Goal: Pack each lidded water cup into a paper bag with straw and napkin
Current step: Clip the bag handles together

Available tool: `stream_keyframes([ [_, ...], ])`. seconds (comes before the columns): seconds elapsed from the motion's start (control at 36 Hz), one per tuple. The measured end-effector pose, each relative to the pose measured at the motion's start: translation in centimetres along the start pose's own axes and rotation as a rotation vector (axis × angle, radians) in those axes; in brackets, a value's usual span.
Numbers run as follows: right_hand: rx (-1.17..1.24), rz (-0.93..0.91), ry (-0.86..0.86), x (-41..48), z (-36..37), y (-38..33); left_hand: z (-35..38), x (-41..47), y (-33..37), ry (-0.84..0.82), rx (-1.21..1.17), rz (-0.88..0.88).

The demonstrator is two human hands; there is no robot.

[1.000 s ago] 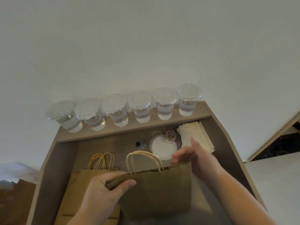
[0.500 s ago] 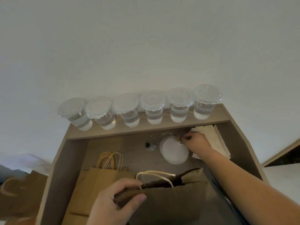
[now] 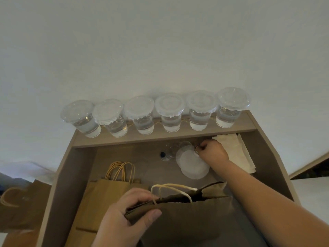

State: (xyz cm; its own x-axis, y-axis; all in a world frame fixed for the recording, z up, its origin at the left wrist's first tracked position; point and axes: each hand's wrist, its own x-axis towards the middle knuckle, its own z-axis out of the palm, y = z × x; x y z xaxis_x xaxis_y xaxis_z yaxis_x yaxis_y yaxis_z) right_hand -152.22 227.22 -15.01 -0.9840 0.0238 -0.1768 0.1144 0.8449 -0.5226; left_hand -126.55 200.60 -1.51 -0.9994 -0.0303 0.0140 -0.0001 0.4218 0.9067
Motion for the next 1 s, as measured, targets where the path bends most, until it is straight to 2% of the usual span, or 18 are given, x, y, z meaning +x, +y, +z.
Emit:
stream_keyframes([
  [0.31, -0.098, -0.018, 0.02, -0.4, -0.3, -1.0, 0.0, -0.5, 0.3, -0.01, 0.006, 0.004],
  [0.5, -0.177, -0.048, -0.032, 0.0, -0.4, -1.4, -0.1, -0.8, 0.4, 0.006, 0.026, -0.006],
  [0.78, -0.197, -0.097, 0.047, -0.3, -0.3, -1.6, -0.1, -0.9, 0.6, -0.027, 0.058, -0.033],
  [1.0, -0.147, -0.039, 0.099, 0.1, -0.8, -1.2, -0.4, -1.1, 1.7, -0.021, 0.088, -0.048],
])
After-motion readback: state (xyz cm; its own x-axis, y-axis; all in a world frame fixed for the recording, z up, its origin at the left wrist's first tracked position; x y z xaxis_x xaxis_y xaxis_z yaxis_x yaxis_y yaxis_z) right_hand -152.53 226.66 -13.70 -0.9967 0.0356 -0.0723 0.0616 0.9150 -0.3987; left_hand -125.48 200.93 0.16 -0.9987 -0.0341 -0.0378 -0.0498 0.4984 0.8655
